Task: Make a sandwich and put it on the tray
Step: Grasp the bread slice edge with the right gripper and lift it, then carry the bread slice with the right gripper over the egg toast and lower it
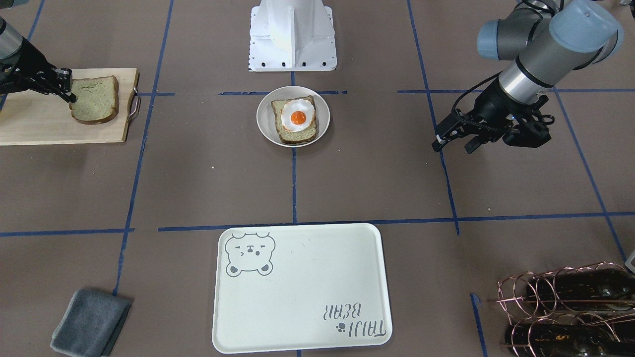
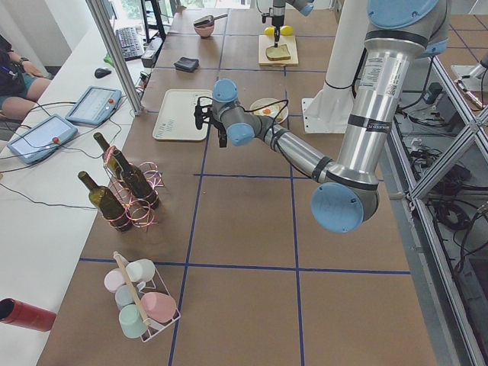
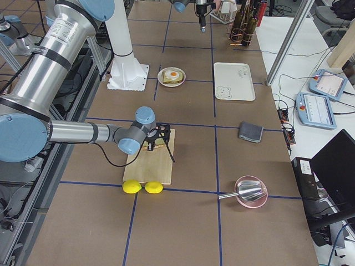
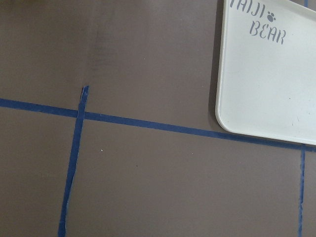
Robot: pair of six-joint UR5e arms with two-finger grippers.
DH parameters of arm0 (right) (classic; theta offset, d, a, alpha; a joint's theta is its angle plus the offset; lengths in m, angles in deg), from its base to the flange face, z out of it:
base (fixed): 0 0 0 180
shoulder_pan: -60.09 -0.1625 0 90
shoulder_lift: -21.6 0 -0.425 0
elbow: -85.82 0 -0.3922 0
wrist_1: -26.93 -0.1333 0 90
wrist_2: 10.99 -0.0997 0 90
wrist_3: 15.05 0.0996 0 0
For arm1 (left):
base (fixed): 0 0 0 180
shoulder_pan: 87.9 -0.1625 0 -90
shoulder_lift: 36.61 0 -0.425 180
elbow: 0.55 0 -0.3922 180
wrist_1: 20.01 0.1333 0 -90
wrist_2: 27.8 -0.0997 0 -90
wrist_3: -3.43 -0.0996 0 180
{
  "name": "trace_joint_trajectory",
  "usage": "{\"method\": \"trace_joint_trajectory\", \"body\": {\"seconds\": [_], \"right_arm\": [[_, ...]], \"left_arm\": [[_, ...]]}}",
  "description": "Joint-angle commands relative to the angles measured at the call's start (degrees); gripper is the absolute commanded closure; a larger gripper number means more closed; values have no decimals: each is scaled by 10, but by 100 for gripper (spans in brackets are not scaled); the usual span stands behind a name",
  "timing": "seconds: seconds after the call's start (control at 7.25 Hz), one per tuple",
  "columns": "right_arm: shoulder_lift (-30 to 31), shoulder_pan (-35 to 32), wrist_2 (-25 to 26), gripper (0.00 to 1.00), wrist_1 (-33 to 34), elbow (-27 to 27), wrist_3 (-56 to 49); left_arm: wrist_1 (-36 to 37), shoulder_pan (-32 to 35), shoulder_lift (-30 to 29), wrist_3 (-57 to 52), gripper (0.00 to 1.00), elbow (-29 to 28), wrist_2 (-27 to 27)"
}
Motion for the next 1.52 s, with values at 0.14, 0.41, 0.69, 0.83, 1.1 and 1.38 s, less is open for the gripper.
{"method": "trace_joint_trajectory", "body": {"seconds": [0.14, 0.41, 0.69, 0.83, 1.1, 1.38], "right_arm": [[-24, -152, -178, 100, -59, 6, -1], [-62, -201, -223, 100, -64, -3, 10], [-163, -200, -223, 100, -62, -1, 58], [-236, -186, -221, 100, -50, 4, 112], [-352, -108, -161, 100, -1, 7, 173], [-424, 30, -5, 100, 51, 5, 210]], "left_arm": [[0, 0, 1, 0, 0, -1, 0], [0, -1, 0, 0, 0, -6, 0], [-1, -2, -1, 0, 0, -8, 0], [-7, -2, 0, 0, 0, -9, 0], [-35, -2, 0, 0, 0, -29, 1], [-49, -2, 1, 0, 0, -39, 2]]}}
